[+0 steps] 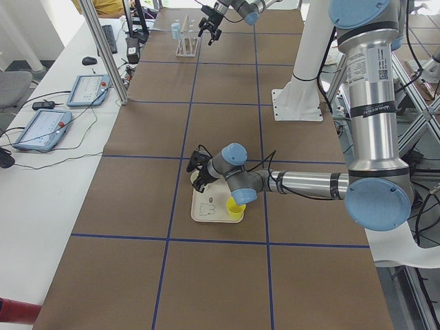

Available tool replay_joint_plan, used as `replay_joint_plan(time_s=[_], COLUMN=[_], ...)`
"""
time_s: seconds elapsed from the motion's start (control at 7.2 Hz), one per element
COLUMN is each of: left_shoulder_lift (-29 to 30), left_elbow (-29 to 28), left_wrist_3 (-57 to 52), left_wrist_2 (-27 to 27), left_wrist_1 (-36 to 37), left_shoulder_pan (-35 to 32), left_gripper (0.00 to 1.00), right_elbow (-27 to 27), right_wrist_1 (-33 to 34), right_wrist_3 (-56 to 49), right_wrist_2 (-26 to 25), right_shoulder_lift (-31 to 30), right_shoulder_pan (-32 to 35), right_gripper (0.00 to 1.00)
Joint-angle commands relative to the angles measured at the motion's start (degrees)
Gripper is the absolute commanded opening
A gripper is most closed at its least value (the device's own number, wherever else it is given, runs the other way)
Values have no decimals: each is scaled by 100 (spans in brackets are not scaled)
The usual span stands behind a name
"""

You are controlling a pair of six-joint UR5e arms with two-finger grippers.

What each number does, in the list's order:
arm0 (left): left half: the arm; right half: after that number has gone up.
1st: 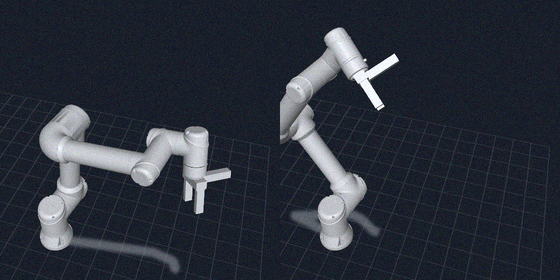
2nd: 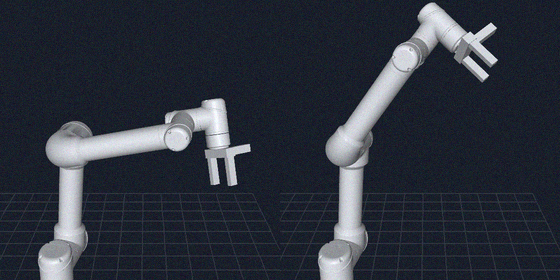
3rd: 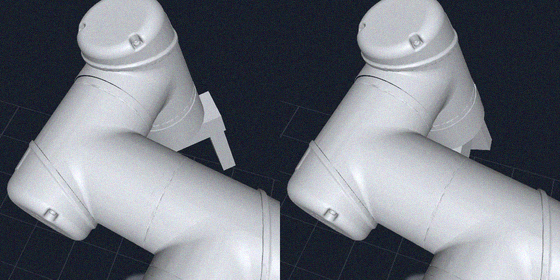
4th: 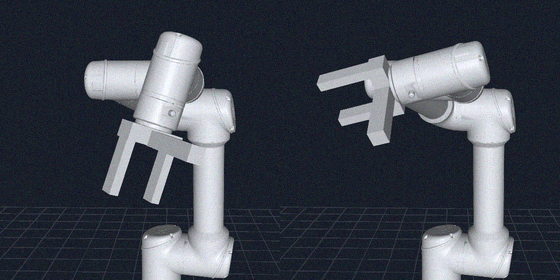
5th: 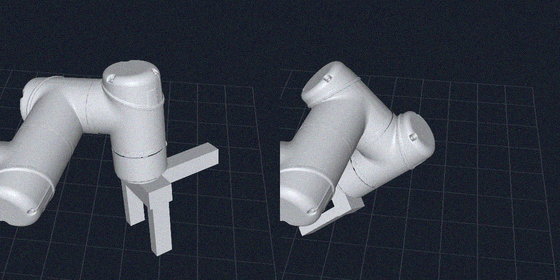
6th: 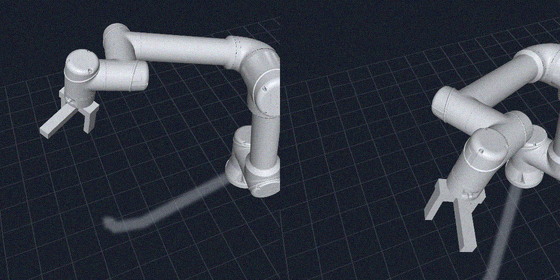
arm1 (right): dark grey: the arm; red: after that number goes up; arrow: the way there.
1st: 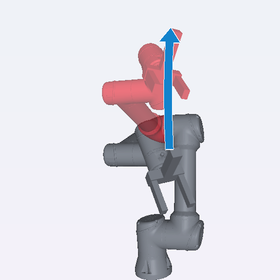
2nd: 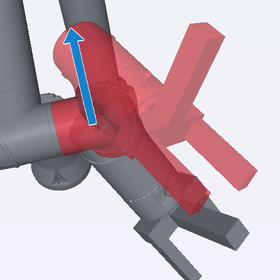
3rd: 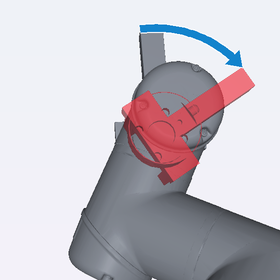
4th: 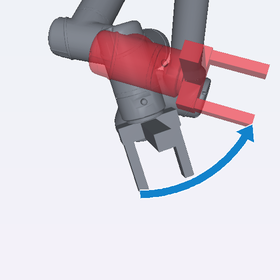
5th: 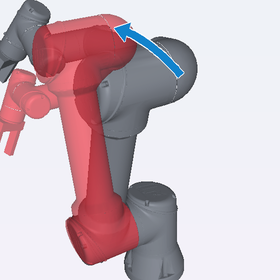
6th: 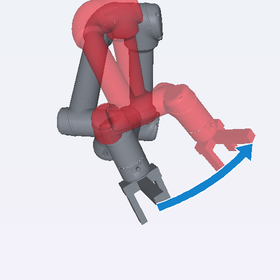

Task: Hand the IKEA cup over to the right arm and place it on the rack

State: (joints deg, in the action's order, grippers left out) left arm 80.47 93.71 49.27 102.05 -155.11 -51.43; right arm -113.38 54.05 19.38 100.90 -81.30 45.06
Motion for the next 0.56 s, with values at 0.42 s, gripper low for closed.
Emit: replay_joint_plan(time_s=[0.42], left_shoulder_lift=[-75], left_elbow=[331], left_wrist_3=[-680], left_wrist_2=[157], left_wrist_1=[50], left_shoulder_pan=[-375], left_gripper=[0], right_elbow=[9], right_wrist_1=[0], right_wrist_3=[-5], right_wrist_2=[0], right_shoulder_lift=[140], right_shoulder_pan=[-111], right_gripper=[100])
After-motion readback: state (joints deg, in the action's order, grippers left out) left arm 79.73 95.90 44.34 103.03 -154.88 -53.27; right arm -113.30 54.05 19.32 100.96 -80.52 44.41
